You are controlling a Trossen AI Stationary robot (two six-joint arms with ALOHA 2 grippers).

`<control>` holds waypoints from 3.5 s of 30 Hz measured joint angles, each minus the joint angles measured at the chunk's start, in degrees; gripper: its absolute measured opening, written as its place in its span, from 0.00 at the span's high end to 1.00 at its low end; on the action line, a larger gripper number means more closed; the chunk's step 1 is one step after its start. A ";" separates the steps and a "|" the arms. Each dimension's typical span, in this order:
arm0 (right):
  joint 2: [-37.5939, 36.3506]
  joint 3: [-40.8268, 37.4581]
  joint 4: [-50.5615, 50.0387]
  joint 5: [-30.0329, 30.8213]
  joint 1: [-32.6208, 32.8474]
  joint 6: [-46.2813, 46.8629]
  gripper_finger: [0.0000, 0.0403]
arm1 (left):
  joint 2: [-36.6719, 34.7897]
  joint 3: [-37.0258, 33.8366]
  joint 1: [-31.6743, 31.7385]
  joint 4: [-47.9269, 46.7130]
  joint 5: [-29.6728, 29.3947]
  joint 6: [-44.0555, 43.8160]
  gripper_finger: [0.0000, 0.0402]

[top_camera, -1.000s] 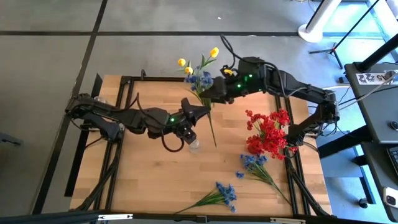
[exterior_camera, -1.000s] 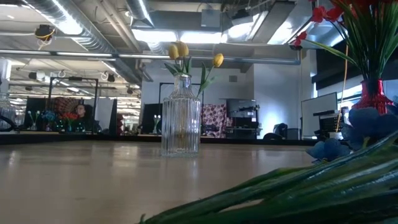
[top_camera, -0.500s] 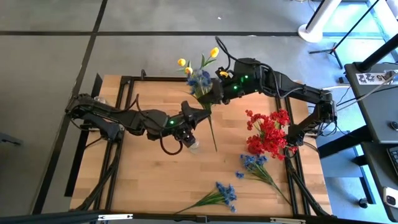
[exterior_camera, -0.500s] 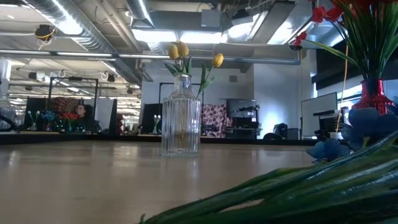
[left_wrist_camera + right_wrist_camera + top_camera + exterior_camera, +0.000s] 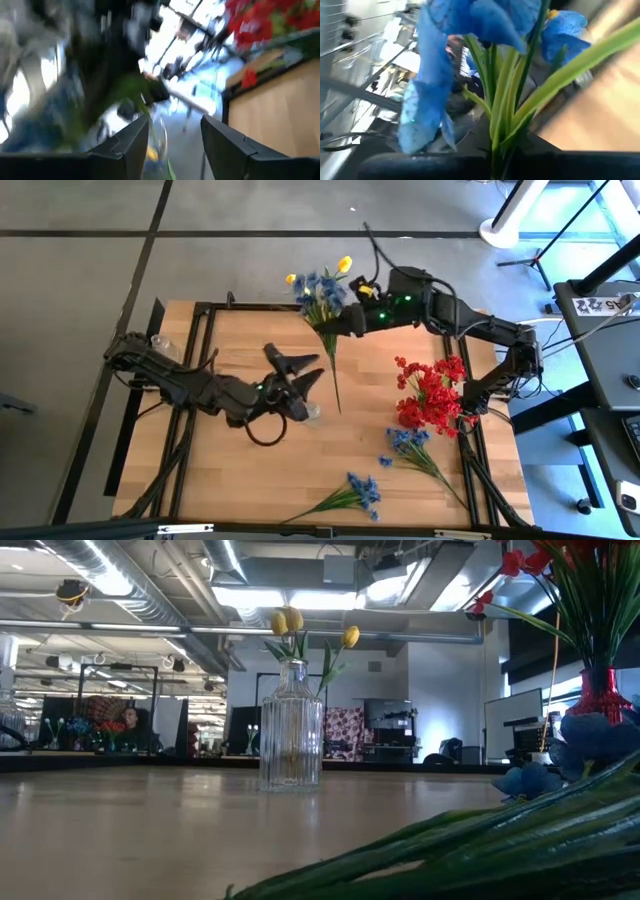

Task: Sort flowers into vase by color
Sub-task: Put the left blue flowers into the transparent vase

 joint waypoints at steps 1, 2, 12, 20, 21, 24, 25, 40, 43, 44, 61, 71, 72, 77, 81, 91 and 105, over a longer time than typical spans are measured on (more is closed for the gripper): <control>-0.44 0.02 0.88 0.57 0.08 -2.33 0.96 | -0.34 0.00 -1.24 -2.45 -3.33 -3.19 0.55; -1.01 0.00 0.26 1.93 0.66 -5.36 0.96 | -0.77 0.00 -2.71 -5.81 -6.34 -6.76 0.54; -1.19 -0.48 2.56 26.61 14.55 -41.89 0.98 | -6.42 0.14 -14.83 -52.49 -1.13 -89.65 0.54; 3.10 -8.81 9.67 25.44 17.74 -49.73 0.96 | -5.95 -9.00 -16.46 -53.46 25.45 -113.40 0.54; 3.64 -9.46 10.05 23.16 17.57 -49.49 0.96 | -5.95 -10.53 -16.72 -50.42 25.96 -113.63 0.54; 4.66 -11.51 19.86 18.31 17.56 -55.41 0.98 | -5.95 -14.37 -16.67 -41.84 26.51 -115.33 0.54; 4.58 -12.38 22.88 18.33 17.60 -56.52 0.98 | -5.95 -15.33 -16.66 -39.46 26.49 -116.11 0.54; 4.72 -31.54 41.55 24.20 16.38 -51.44 0.98 | -5.97 -16.70 -17.42 -36.07 25.30 -119.72 0.54; 4.53 -32.80 41.92 24.84 16.36 -51.28 0.98 | -5.97 -16.70 -17.42 -36.40 24.04 -119.68 0.54; 4.54 -33.29 41.86 24.80 16.44 -51.62 0.98 | -5.98 -16.70 -17.42 -36.39 23.51 -119.66 0.54; 5.24 -34.76 34.72 26.40 16.50 -53.42 0.84 | -5.99 -16.70 -17.42 -36.44 21.47 -120.33 0.54; 4.66 -18.93 8.12 25.90 16.50 -50.44 0.41 | -6.73 -16.74 -16.38 -37.61 21.08 -119.05 0.54; 4.66 -16.87 4.52 25.90 16.50 -50.02 0.38 | -6.90 -16.74 -16.14 -37.63 21.25 -118.73 0.54; 4.53 -6.40 -11.84 26.89 16.48 -48.31 0.26 | -7.65 -16.74 -15.04 -37.57 21.46 -116.28 0.54; 4.38 -0.59 -20.13 27.83 16.62 -46.97 0.24 | -8.13 -16.74 -14.18 -37.35 22.10 -114.46 0.54; 2.73 6.82 -27.27 29.80 28.82 -46.41 0.35 | -13.62 -16.74 -14.53 -32.02 26.19 -109.94 0.54; 2.69 6.88 -36.25 48.10 52.80 -27.04 0.41 | 1.78 -16.68 -19.33 -3.67 29.99 -110.17 0.54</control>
